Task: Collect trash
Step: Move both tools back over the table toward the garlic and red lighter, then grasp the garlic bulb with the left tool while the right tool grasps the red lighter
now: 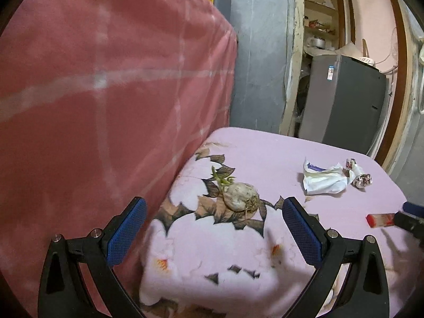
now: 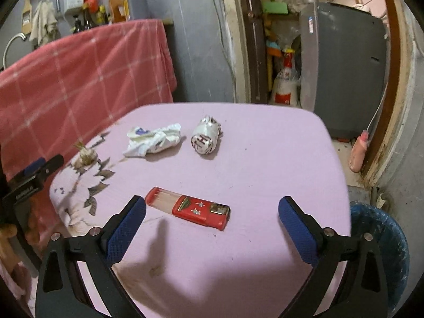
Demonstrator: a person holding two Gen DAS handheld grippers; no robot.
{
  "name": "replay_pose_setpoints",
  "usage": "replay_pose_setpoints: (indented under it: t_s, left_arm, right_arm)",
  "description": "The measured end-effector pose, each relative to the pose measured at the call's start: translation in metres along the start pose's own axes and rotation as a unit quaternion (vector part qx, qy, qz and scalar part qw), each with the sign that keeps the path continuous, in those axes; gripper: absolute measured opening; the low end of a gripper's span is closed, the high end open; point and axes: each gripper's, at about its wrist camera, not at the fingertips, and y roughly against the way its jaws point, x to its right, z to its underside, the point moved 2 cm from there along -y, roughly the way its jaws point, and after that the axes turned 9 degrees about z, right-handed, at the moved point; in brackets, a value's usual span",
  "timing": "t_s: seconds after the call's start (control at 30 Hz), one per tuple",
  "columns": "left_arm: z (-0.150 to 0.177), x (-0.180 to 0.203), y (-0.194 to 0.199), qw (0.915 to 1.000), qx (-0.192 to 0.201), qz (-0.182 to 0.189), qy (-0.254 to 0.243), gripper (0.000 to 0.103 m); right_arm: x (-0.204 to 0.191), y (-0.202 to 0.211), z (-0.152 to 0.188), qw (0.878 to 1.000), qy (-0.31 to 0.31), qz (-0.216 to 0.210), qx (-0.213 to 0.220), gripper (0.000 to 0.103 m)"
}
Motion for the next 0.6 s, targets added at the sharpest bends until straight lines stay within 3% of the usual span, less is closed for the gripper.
replay_pose_setpoints:
  t_s: [0.23,0.4,0.5,0.6]
  left_arm:
    - [-0.012,-0.006,-0.022,0.9991,-0.033,0.019,0.016,0.099]
    - [-0.018,-0.009,-0.028,0.9978,-0.044,0.035,0.034,0.082]
    - [-0.018,-0.005,-0.033,0.9972,-0.059,0.038,0.026,0.067]
    - [-0.017,-0.002,-0.037,0.9965,-0.069,0.041,0.023,0.060]
  right_arm:
    - [-0.011,-0.017,-0.006,1.000,0.019,-0.010,-0.014,0.078]
    - [-0.012,-0.020,-0.006,0.999,0.004,-0.036,-0.015,0.067]
    - [-0.010,-0.019,-0.003,0.999,-0.002,-0.048,-0.013,0.064]
    - [-0.011,-0.016,-0.001,0.998,0.004,-0.054,-0.008,0.061]
